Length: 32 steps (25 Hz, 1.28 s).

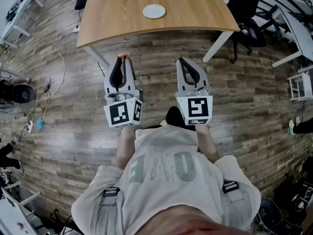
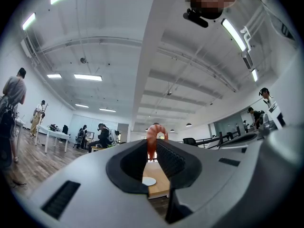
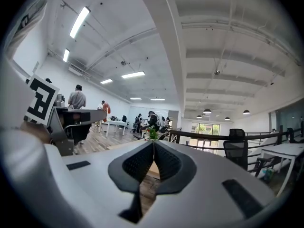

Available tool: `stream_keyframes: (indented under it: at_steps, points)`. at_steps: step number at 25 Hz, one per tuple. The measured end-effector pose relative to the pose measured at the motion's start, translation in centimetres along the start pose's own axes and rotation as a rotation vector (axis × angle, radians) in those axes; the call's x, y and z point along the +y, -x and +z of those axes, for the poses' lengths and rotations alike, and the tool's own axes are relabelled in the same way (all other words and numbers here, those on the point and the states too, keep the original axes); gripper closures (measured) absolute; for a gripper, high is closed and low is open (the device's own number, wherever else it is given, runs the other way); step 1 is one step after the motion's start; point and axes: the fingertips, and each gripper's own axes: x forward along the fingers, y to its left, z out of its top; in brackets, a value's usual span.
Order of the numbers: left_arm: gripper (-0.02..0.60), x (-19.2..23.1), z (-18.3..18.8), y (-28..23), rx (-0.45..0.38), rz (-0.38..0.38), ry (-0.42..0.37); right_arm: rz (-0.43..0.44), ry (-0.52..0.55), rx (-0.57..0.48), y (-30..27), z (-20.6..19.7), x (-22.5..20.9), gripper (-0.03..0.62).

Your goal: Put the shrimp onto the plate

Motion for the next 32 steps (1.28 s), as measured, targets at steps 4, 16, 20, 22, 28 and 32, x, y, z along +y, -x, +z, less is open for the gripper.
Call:
stream_keyframes:
  at_steps: [4,16,20,22,28,32]
  points:
    - [0.518,0.2,-0.7,-1.2,0.007,-0.008,-0.005,0.005,-0.016,0.001,-0.8,-0.4,-0.6,0.572]
    - [0.518,-1.9,-2.0,-7.5,-0.020,-0.017,-0.028,0.019,-0.035,-0.047,-6.5,-1.3,-5.9,0.572]
    - [0.518,-1.2,-2.6,-9.8,-0.011,0.007,-0.036,0.019,-0.080,-0.062,-9.8,-1.5,-7.8,0.572]
    - [0.518,-0.9,-2.6,-11.1,-0.014,0.023,-0.036,0.023,-0.104,-0.072,-11.2,-1.5,-8.9,0.572]
    - [0.518,0.5,-3.7,-15.2,-0.001,0.085,-0.045,0.054,-0.118,-0.049,-15.8,-2.4,-11.7,0.572]
    - [0.518,1.3,-4.7,-18.4,0.015,0.112,-0.025,0.088,-0.120,-0.037,-19.0,-2.6,-13.0,0.572]
